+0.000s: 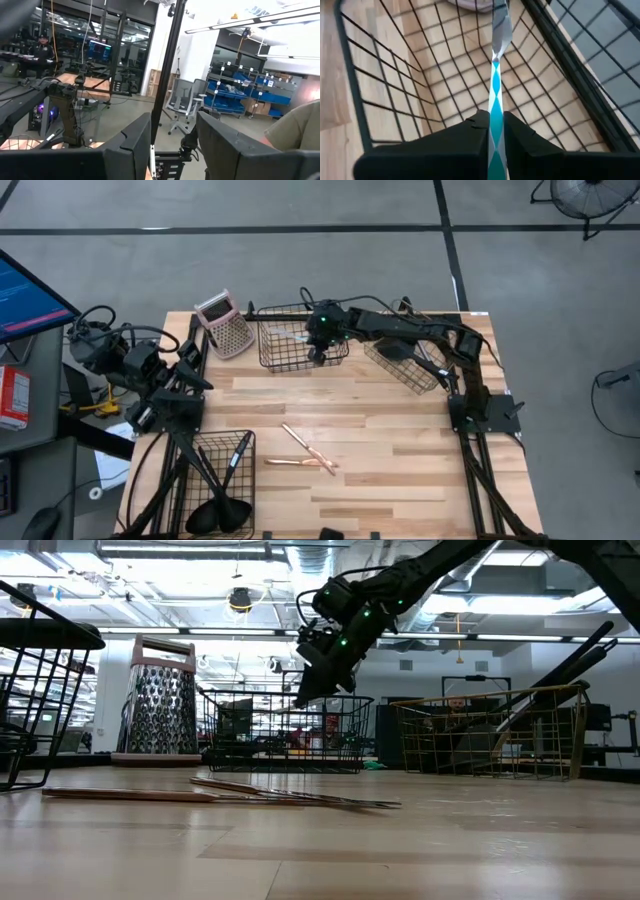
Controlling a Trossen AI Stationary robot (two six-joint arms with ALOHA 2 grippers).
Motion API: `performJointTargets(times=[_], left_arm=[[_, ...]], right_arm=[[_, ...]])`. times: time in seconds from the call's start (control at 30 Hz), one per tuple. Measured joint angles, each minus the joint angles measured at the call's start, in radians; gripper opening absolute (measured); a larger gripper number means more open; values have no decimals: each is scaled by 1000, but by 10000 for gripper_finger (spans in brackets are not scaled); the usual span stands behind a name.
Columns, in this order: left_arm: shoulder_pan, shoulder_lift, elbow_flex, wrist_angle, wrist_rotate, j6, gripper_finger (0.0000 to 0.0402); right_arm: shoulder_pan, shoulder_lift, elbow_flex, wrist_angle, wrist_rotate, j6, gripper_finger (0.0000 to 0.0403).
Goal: Pick & Place Kitchen Items
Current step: Put the light blue knife into the top black wire basket
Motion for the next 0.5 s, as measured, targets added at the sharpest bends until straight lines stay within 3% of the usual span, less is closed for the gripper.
performJointTargets(times=[0.5], left_arm=[[0,0,0,-1,0,0,140]], right_arm=[[-4,33,2,-37,90,-12,21]])
